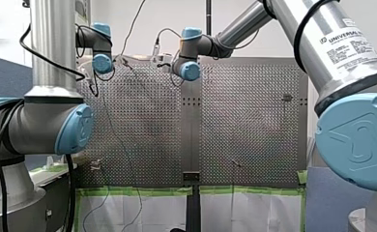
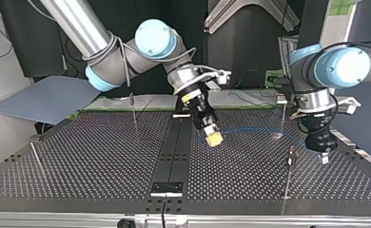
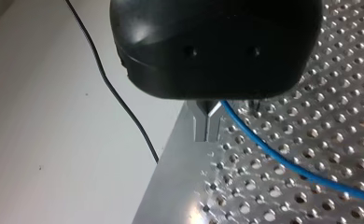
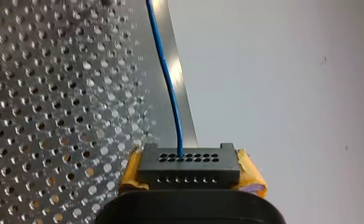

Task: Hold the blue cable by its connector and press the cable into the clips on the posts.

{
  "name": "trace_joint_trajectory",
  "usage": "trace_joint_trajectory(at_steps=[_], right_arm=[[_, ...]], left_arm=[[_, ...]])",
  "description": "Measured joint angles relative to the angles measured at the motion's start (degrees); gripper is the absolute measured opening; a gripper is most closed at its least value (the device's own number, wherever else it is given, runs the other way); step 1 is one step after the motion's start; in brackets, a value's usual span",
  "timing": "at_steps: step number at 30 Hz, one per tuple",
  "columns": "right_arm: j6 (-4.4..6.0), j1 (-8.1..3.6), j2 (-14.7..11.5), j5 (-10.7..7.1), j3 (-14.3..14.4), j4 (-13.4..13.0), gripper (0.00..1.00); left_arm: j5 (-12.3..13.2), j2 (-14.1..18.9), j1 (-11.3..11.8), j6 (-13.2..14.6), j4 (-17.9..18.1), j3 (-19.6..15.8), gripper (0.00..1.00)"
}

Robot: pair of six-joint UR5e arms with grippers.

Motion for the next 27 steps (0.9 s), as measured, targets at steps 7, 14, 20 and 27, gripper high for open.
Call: trace_joint_trajectory(at_steps=[7, 14, 20, 27], right_arm=[[-0.25, -0.49, 0.22, 2.14, 0.01, 1.23, 0.00], [-1.42, -0.92, 0.58, 3.59, 0.63, 3.22, 0.00], [-1.49, -1.54, 0.91, 4.16, 0.88, 3.92, 0.00], [-1.07, -2.67, 0.95, 4.36, 0.88, 3.79, 0.00]], left_arm=[[1.34, 0.11, -0.17, -0.18, -0.25, -0.35, 0.00], [1.37, 0.13, -0.22, -0.18, -0.25, -0.90, 0.00], [1.94, 0.10, -0.06, -0.13, 0.54, -0.96, 0.00], [3.98, -0.03, 0.45, -0.47, 2.42, -0.54, 0.00]])
